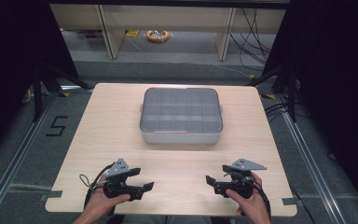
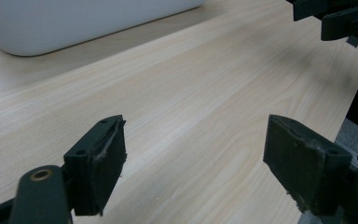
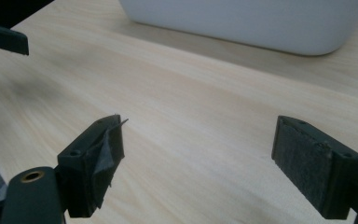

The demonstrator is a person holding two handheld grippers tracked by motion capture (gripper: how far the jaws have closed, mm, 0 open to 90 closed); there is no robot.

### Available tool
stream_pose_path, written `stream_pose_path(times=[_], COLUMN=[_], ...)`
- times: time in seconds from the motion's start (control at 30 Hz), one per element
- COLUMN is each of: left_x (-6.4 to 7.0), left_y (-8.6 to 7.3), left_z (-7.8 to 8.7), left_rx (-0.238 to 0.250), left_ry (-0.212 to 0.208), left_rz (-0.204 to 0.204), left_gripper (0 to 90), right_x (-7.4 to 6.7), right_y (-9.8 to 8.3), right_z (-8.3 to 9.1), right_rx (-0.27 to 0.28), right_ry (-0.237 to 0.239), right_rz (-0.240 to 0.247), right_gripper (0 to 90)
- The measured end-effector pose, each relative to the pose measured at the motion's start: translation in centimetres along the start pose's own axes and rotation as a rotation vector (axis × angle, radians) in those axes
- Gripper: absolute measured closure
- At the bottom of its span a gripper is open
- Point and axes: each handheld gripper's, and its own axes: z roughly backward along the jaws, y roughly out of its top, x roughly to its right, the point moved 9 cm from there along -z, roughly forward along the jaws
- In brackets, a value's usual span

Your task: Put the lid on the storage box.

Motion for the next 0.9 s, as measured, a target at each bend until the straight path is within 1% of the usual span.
stream_pose_path(times=[0.03,0.07,0.1,0.13,0.17,0.2,0.23,0.27,0.3,0.33,0.37,0.4,0.43,0.47,0.5,0.53,0.57,0.6,0.63,0.67,0.7,0.73,0.77,0.8,0.83,0.87,0.9], left_x=[0.1,0.2,0.3,0.4,0.4,0.6,0.8,0.9,0.9,1.1,1.2,1.4,1.4,1.5,1.6,1.9,1.9,2.2,2.2,2.3,2.6,2.7,2.9,3.0,3.1,3.0,3.2], left_y=[-0.2,-0.3,-0.3,-0.4,-0.6,-0.6,-0.6,-0.7,-0.9,-1.0,-1.1,-1.2,-1.4,-1.7,-2.0,-2.1,-2.3,-2.5,-2.6,-2.8,-2.9,-3.0,-3.0,-3.1,-3.1,-3.2,-3.1], left_z=[0.1,0.2,0.0,0.2,0.2,0.3,0.2,0.2,0.4,0.3,0.3,0.2,0.3,0.2,0.2,0.2,0.1,0.2,0.2,0.3,0.3,0.3,0.4,0.5,0.5,0.7,0.6], left_rx=[-0.009,-0.019,0.002,-0.015,-0.029,-0.018,-0.016,-0.014,-0.033,-0.025,-0.027,-0.015,-0.034,-0.035,-0.047,-0.043,-0.044,-0.051,-0.053,-0.069,-0.07,-0.073,-0.066,-0.078,-0.061,-0.076,-0.053], left_ry=[0.005,0.001,-0.002,0.004,0.012,0.008,0.011,0.012,0.012,0.009,0.013,0.005,0.014,0.013,0.013,0.008,0.009,0.007,0.011,0.007,0.004,0.004,0.002,-0.002,0.003,0.016,0.01], left_rz=[-0.006,-0.018,-0.02,-0.031,-0.033,-0.048,-0.049,-0.061,-0.075,-0.07,-0.063,-0.054,-0.068,-0.06,-0.053,-0.046,-0.063,-0.061,-0.067,-0.076,-0.071,-0.079,-0.069,-0.069,-0.088,-0.098,-0.087], left_gripper=[19.7,19.1,18.5,17.9,17.4,16.7,16.5,16.5,16.3,16.3,16.2,16.0,15.9,15.9,15.9,15.9,15.9,16.0,16.0,16.0,16.0,16.0,16.0,16.0,16.0,16.0,16.0], right_x=[-0.2,-0.1,-0.2,-0.4,-0.5,-0.5,-1.0,-0.6,-0.7,-1.2,-1.0,-1.3,-1.2,-1.4,-1.6,-2.0,-2.0,-2.2,-1.9,-2.1,-2.4,-2.4,-2.5,-2.7,-3.2,-3.0,-3.0], right_y=[-0.3,-0.3,-0.5,-0.8,-0.7,-0.8,-1.1,-1.2,-1.3,-1.5,-1.5,-1.7,-1.8,-1.9,-2.1,-2.2,-2.4,-2.5,-2.6,-2.7,-2.9,-3.1,-3.4,-3.5,-3.9,-4.0,-4.2], right_z=[0.2,0.1,0.1,0.3,0.2,0.3,0.4,0.4,0.5,0.5,0.5,0.6,0.8,0.7,0.9,0.9,1.0,1.1,1.1,1.1,1.3,1.3,1.4,1.3,1.5,1.4,1.4], right_rx=[-0.018,-0.007,-0.011,-0.029,-0.01,-0.01,-0.03,-0.023,-0.025,-0.03,-0.028,-0.022,-0.034,-0.029,-0.035,-0.037,-0.043,-0.042,-0.04,-0.039,-0.054,-0.055,-0.066,-0.057,-0.084,-0.085,-0.086], right_ry=[-0.017,-0.012,-0.009,-0.009,0.006,0.008,0.016,0.008,0.006,0.017,0.026,0.021,0.019,0.029,0.03,0.042,0.038,0.037,0.026,0.048,0.039,0.04,0.038,0.053,0.052,0.057,0.054], right_rz=[-0.022,0.019,0.016,-0.008,0.008,0.01,-0.039,0.01,0.014,-0.018,0.023,-0.008,0.011,0.006,0.003,-0.024,-0.014,-0.021,0.016,0.014,0.002,0.016,0.022,0.021,-0.026,0.016,0.024], right_gripper=[17.6,17.3,17.1,16.9,16.8,16.8,16.8,16.7,16.6,16.6,16.6,16.6,16.6,16.6,16.6,16.6,16.6,16.6,16.6,16.6,16.6,16.6,16.6,16.6,16.6,16.6,16.6])
